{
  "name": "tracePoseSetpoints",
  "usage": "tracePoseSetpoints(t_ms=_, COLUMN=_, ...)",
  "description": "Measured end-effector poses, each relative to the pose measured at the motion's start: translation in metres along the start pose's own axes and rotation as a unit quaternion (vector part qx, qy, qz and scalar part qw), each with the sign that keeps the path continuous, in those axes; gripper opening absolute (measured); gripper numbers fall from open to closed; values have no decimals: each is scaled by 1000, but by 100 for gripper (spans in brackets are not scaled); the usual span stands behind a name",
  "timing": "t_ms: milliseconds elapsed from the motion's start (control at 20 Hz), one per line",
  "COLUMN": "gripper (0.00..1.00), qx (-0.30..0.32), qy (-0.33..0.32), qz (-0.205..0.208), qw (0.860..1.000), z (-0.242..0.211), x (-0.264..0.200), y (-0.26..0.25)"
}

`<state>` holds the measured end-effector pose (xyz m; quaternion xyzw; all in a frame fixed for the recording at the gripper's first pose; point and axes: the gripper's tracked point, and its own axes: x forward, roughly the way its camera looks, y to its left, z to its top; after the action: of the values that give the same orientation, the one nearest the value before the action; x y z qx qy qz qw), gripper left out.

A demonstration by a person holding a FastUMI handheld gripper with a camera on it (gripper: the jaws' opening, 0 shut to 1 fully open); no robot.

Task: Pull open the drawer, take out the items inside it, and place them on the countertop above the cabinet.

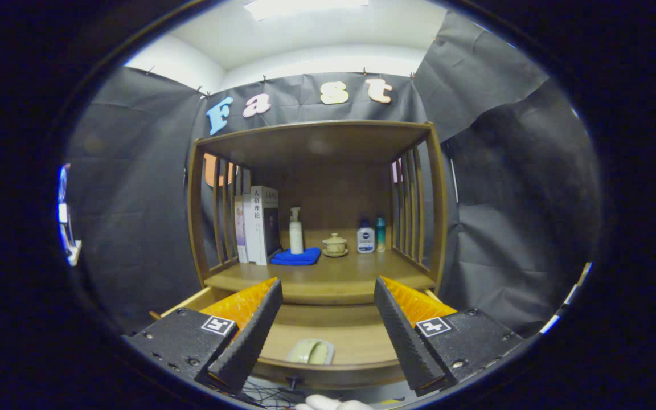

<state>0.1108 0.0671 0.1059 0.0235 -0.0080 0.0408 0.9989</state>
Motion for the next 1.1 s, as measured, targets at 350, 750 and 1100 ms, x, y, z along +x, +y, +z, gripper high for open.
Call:
tracePoseSetpoints(t_ms=350, gripper=100, qx=-17, qy=169, qz=1, qw=986, z=-5, x=87, y=8)
tracePoseSetpoints(t_ms=750, gripper=96, qx=-7, qy=416, qz=24, qw=909, z=-98, x=111, y=33)
tracePoseSetpoints(t_ms=1100, gripper=80, qx=9, qy=511, qz=-1, qw=859, z=-165, x=96, y=33)
